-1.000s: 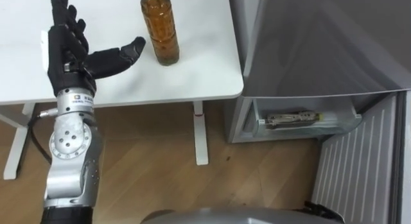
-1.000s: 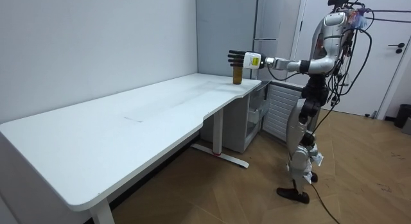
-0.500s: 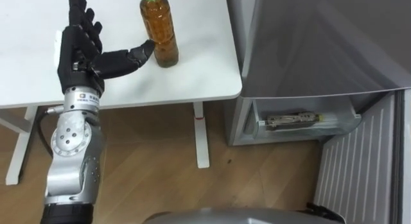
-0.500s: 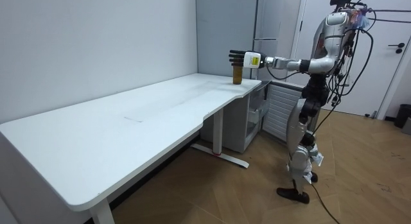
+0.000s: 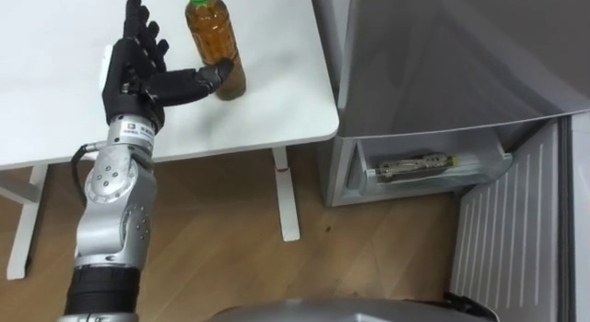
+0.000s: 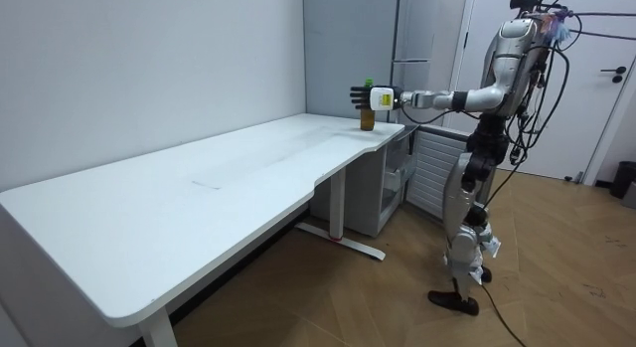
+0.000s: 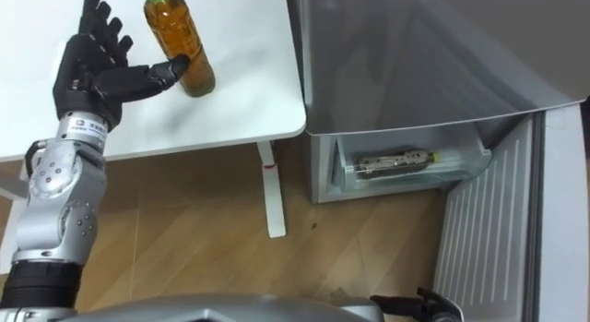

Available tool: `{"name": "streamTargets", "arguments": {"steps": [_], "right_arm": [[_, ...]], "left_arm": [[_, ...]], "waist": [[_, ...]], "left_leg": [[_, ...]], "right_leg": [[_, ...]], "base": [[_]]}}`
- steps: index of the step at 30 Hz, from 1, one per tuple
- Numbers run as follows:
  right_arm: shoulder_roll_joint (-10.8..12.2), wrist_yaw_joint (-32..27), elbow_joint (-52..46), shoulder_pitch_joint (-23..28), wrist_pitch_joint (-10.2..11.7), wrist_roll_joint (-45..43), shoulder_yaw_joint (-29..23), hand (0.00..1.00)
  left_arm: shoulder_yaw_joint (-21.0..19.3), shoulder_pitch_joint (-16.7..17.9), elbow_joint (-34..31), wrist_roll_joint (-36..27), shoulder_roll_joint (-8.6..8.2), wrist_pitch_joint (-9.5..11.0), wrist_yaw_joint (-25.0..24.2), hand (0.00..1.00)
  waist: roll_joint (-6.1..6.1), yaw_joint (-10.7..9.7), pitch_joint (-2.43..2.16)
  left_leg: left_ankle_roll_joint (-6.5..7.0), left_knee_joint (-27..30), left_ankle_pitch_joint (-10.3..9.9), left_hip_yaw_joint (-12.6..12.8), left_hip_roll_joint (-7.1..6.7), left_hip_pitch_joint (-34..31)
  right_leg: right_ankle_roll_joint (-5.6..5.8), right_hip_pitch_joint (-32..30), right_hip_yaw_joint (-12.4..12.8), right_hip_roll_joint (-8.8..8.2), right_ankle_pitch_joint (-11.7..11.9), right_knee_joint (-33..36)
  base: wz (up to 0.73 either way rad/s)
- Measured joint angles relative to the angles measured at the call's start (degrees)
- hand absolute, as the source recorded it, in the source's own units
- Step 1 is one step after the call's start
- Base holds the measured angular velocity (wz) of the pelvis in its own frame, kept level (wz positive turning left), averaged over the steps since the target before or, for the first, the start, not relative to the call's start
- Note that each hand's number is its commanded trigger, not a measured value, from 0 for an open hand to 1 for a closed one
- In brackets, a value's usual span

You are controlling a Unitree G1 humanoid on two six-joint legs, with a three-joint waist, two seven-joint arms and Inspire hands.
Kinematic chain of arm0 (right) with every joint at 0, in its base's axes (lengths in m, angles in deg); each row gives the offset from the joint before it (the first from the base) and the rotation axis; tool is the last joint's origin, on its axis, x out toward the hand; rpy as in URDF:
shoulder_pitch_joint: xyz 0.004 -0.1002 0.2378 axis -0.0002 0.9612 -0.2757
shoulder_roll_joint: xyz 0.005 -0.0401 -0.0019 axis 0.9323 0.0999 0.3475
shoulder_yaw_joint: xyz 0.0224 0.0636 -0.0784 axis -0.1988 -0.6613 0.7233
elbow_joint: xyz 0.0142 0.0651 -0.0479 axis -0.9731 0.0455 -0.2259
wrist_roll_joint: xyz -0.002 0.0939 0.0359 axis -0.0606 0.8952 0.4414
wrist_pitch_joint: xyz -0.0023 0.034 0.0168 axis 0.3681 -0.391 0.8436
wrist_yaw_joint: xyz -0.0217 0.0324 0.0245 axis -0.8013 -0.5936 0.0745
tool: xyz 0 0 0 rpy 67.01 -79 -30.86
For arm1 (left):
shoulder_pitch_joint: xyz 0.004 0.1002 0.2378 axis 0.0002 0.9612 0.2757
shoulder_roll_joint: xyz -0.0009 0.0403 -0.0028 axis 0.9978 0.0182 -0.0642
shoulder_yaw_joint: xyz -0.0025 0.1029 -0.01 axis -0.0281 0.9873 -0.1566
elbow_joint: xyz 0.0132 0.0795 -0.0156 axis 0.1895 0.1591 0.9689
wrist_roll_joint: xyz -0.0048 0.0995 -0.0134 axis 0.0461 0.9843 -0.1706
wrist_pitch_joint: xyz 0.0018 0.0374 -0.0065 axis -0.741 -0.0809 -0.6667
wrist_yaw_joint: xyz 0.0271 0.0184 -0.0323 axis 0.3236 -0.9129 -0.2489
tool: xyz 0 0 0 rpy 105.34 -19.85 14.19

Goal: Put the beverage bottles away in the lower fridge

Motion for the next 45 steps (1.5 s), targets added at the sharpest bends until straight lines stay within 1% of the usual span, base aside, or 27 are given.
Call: {"name": "streamTargets", "arguments": {"steps": [5,9,14,16,22,24,25,28,29,32,33,35,40,45], "right_arm": [[0.0,0.0,0.1,0.0,-0.2,0.0,0.0,0.0],[0.0,0.2,0.1,-0.1,-0.7,-0.2,-0.8,0.0],[0.0,0.1,0.1,-0.4,-0.8,-0.2,-1.2,0.0],[0.0,0.1,0.1,-0.3,-0.8,-0.2,-1.4,0.0],[-0.1,0.1,0.0,-0.3,-1.2,-0.4,-2.1,0.0],[-0.2,0.1,0.0,-0.3,-1.2,-0.4,-2.1,0.0],[-0.3,0.2,-0.1,-0.2,-1.3,-0.4,-2.1,0.0],[-0.6,0.2,-0.2,-0.2,-2.1,-0.5,-2.1,0.0],[-0.7,0.2,-0.2,-0.2,-2.4,-0.8,-2.1,0.0],[-0.8,0.0,-0.2,-0.4,-2.4,-2.5,-2.1,0.0],[-0.8,-0.1,-0.2,-0.4,-2.4,-2.6,-2.1,0.0],[-1.1,-0.4,-0.2,-0.3,-2.5,-2.6,-2.1,0.0],[-1.1,-0.4,0.0,-0.3,-2.7,-2.7,-2.1,0.0],[-1.1,-1.0,0.0,-0.4,-3.6,-3.9,-2.1,0.0]], "left_arm": [[-0.1,-2.0,1.9,0.0,0.0,-0.5,0.1,0.0],[0.0,-2.3,2.7,0.0,0.0,-0.7,0.0,0.0],[0.0,-3.3,5.2,0.0,0.02,-2.0,0.0,0.0],[0.0,-3.4,5.2,0.0,0.02,-2.1,0.0,0.0],[0.0,-4.9,6.0,0.0,0.04,-2.1,0.0,0.0],[0.0,-5.7,7.8,0.0,0.12,-2.4,0.3,0.0],[0.0,-6.1,8.2,0.0,0.18,-3.1,0.4,0.0],[0.0,-6.7,8.2,-0.1,0.23,-3.2,0.7,0.0],[0.0,-7.4,9.1,-0.1,0.26,-3.2,0.7,0.0],[-0.1,-9.8,12.4,-0.1,0.33,-3.2,0.8,0.0],[-0.1,-10.0,12.8,-0.1,0.33,-3.2,0.7,0.0],[-0.1,-11.3,15.2,-2.2,0.33,-3.2,0.8,0.0],[-0.1,-13.2,17.6,-4.7,0.33,-3.7,1.4,0.0],[-0.1,-14.1,17.8,-4.7,0.33,-4.1,1.7,0.0]], "waist": [[0.0,-0.1,0.0],[0.03,-0.7,0.01],[0.39,-1.5,0.08],[0.47,-1.8,0.11],[0.61,-1.8,0.09],[0.71,-1.9,0.04],[0.75,-1.9,0.01],[0.81,-1.9,-0.03],[0.83,-1.8,-0.03],[1.01,-1.8,-0.06],[1.08,-1.7,-0.05],[1.39,-1.7,-0.03],[1.58,-1.9,-0.02],[1.49,-1.9,0.03]], "left_leg": [[0.0,-0.1,0.0,0.1,0.0,0.1],[0.0,0.0,0.0,0.2,0.0,0.1],[0.0,0.0,0.0,0.4,0.03,0.2],[0.0,0.0,0.0,0.4,0.03,0.2],[0.0,-0.1,0.0,0.4,0.03,0.1],[0.0,-0.1,0.0,0.4,0.03,0.1],[0.0,-0.1,0.0,0.4,0.03,0.1],[0.0,0.0,0.0,0.5,0.02,0.1],[0.0,0.0,0.0,0.5,0.02,0.1],[0.0,0.0,0.0,0.5,0.04,0.1],[0.0,0.0,0.0,0.5,0.04,0.1],[0.0,0.0,0.0,0.5,0.04,0.1],[0.0,0.0,0.0,0.5,0.04,0.1],[0.0,-0.2,0.0,0.5,0.05,-0.1]], "right_leg": [[0.0,0.0,0.1,0.0,0.0,-0.1],[0.0,0.0,0.3,0.0,0.0,0.0],[0.0,0.0,0.6,0.04,0.0,0.0],[0.0,0.0,0.7,0.04,0.0,0.0],[-0.01,0.0,0.8,0.05,0.0,0.0],[-0.01,0.0,0.8,0.05,0.0,0.0],[-0.01,0.0,0.8,0.05,0.0,0.0],[-0.01,0.0,1.1,0.06,0.0,0.0],[-0.01,0.0,1.2,0.07,0.0,0.0],[-0.06,0.0,1.3,0.12,0.0,0.0],[-0.06,0.0,1.3,0.13,0.0,0.1],[-0.06,0.0,1.5,0.13,0.0,0.1],[-0.06,-0.1,1.8,0.17,0.0,0.1],[-0.06,-0.8,1.8,0.19,0.0,0.2]], "base": [[0.0],[0.0],[-0.03],[0.0],[0.0],[0.0],[0.0],[0.0],[0.0],[-0.01],[0.0],[0.0],[0.0],[-0.02]]}}
